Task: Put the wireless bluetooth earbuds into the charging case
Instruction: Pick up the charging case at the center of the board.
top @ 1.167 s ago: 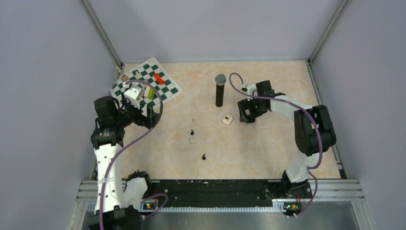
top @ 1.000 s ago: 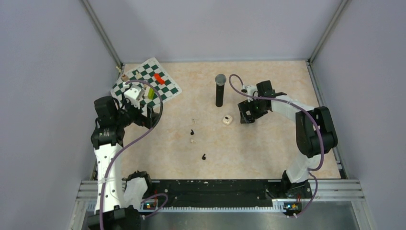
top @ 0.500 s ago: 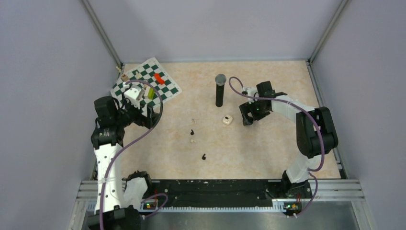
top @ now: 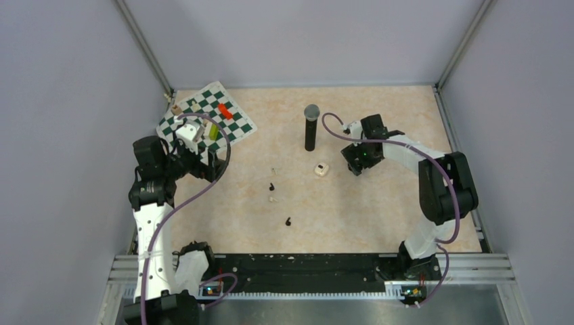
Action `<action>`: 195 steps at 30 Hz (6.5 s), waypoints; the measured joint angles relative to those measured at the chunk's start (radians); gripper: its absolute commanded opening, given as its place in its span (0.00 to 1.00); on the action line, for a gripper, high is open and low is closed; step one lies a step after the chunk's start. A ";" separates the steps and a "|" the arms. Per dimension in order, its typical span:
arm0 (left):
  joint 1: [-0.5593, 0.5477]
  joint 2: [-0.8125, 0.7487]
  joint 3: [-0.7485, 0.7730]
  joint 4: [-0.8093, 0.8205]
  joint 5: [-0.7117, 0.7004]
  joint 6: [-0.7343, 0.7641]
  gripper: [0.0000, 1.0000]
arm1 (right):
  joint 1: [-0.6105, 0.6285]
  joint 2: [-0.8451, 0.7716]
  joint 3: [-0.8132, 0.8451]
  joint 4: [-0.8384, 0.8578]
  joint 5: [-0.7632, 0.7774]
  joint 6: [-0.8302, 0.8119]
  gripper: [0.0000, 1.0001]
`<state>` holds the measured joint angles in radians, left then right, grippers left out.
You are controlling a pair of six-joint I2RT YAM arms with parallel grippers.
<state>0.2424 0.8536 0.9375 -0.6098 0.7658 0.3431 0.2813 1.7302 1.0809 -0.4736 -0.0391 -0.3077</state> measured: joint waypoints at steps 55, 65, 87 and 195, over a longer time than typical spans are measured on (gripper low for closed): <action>0.000 0.000 0.000 0.000 0.006 0.000 0.99 | 0.024 0.005 0.000 0.040 0.187 0.034 0.98; 0.000 0.000 0.000 0.000 0.012 0.000 0.99 | -0.010 0.004 0.000 0.034 0.180 0.011 0.98; 0.000 -0.005 0.000 -0.001 0.027 0.000 0.99 | -0.109 -0.110 0.000 0.022 -0.046 0.095 0.92; -1.035 0.963 0.970 -0.157 0.016 -0.291 0.90 | 0.180 -0.992 -0.354 0.246 -0.400 -0.249 0.30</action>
<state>-0.7929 1.8164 1.9076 -0.7666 0.7815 0.0525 0.4618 0.7383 0.7269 -0.2279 -0.4389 -0.5564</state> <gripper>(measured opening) 0.936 0.480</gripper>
